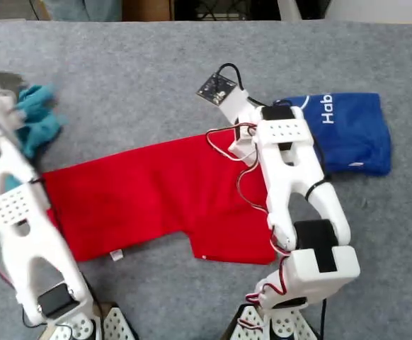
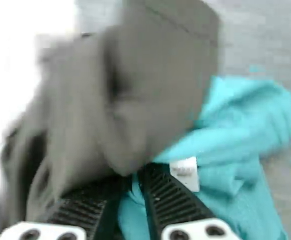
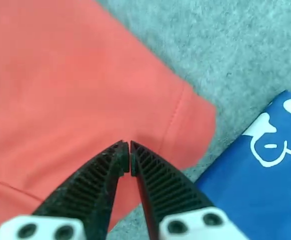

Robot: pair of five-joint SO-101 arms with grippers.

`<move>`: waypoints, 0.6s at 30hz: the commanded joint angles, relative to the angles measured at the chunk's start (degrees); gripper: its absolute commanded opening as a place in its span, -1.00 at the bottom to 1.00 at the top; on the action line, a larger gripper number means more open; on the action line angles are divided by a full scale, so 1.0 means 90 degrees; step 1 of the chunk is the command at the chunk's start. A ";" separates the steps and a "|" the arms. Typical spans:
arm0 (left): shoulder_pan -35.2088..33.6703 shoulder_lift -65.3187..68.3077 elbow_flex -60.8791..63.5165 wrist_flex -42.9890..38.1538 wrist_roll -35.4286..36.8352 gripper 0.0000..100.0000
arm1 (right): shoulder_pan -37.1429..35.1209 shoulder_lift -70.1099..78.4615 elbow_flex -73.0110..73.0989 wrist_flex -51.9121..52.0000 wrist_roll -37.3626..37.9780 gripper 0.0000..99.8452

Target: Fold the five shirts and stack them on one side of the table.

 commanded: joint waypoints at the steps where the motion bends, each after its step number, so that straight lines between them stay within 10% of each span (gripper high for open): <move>1: -0.0952 -0.0293 -0.0386 0.0098 0.0000 -0.94 | 0.0088 -0.0024 -0.0366 -0.0117 -0.0049 -0.97; 10: -0.1050 -0.0947 -0.0503 0.0918 0.0000 -0.93 | 0.0088 -0.0015 -0.1070 0.0000 -0.0049 -0.97; 18: 0.0425 -0.2335 -0.0366 0.2549 0.0068 -0.93 | 0.0088 0.0552 -0.2037 0.0166 -0.0049 -0.97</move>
